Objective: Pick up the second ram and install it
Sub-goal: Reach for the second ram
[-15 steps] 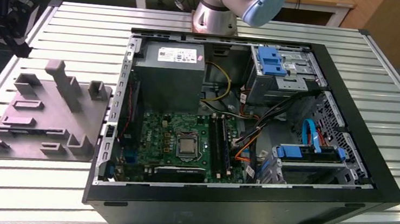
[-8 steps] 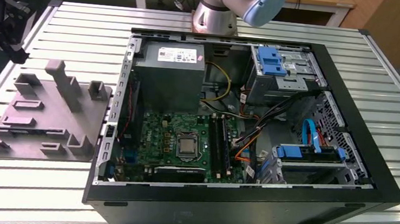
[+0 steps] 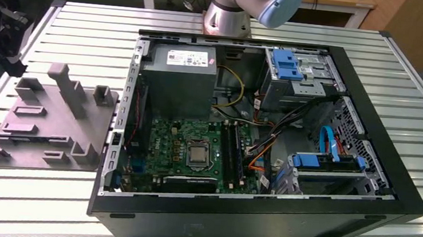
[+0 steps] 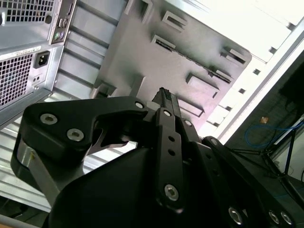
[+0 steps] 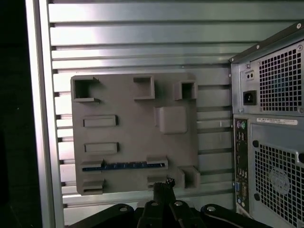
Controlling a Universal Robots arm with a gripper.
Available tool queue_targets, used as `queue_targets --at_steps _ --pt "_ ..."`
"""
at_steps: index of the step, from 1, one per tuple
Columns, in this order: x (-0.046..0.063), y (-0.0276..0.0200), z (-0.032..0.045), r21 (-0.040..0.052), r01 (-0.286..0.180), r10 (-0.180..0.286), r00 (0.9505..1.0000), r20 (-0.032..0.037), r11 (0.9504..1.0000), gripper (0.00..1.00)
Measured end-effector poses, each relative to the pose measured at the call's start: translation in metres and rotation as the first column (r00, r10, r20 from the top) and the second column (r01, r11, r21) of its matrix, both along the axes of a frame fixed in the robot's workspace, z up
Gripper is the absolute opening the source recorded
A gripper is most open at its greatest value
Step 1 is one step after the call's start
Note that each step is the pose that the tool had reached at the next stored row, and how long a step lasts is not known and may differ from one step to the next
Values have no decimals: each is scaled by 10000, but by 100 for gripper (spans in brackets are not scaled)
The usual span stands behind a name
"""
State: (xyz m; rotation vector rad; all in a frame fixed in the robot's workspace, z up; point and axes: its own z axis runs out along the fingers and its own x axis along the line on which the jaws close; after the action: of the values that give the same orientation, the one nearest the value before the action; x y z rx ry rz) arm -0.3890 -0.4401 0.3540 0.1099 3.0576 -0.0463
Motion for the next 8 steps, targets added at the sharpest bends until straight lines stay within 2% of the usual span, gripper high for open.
queue_targets --at_steps 4,8 --pt "-16 -48 -32 -32 0 0 10000 -3 10000 10" --pt "-53 -72 -75 -52 0 -1 10000 -4 10000 10"
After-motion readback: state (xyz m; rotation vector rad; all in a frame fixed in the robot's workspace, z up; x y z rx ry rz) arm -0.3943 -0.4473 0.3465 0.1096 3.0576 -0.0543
